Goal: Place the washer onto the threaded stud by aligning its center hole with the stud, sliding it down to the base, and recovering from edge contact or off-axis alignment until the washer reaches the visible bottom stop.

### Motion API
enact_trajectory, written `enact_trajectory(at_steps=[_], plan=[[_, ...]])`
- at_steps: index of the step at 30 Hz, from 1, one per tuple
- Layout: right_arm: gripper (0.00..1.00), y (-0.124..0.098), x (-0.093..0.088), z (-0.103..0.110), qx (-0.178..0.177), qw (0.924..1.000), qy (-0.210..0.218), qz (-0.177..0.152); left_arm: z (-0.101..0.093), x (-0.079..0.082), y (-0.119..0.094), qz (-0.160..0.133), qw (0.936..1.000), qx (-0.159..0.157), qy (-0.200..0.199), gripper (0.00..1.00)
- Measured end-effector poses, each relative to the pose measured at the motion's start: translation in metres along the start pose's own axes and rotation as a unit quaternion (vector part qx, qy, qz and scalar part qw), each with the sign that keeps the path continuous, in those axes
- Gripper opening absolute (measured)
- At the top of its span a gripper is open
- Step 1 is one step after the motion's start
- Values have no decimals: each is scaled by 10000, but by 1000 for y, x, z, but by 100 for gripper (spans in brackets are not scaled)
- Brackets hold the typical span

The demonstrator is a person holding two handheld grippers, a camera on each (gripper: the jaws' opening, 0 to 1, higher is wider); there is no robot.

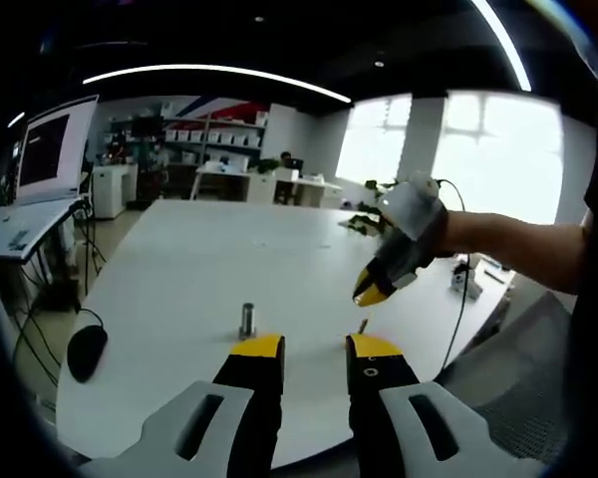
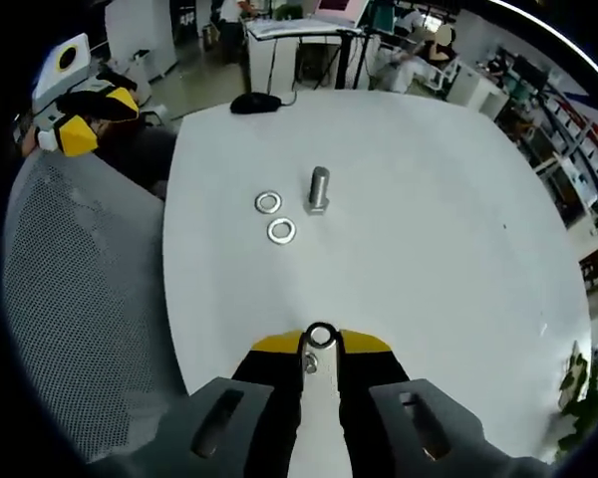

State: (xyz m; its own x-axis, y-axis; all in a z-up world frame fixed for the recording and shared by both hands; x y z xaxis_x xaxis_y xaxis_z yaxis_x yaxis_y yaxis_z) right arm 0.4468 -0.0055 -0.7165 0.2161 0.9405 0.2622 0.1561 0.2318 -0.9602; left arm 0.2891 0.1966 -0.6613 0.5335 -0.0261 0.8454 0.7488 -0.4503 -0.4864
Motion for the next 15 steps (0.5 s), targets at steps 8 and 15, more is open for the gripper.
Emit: enact_trajectory(at_steps=[8, 15], plan=[[13, 7, -13, 5, 245, 9989, -133, 377, 1, -1, 0, 2, 10000, 3, -9, 22], [13, 14, -18, 5, 255, 9974, -205, 643, 2, -1, 1, 6, 10000, 2, -9, 22]])
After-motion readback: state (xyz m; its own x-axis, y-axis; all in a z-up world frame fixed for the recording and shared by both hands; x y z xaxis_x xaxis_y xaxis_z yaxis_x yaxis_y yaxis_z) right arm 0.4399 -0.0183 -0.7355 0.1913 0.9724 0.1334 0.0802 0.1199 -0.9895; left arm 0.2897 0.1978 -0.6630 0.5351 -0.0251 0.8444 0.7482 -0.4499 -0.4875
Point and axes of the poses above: the point that each gripper's makers call its tool centre point, and the gripper's own axes: y roughly forward along the fingers, z roughly to its left, x roughly out of its top, the point moved 6 cm from there along -y, roughly backward along the fingers, and after that the axes turned 10 degrees about z, right-handed, at the moved point
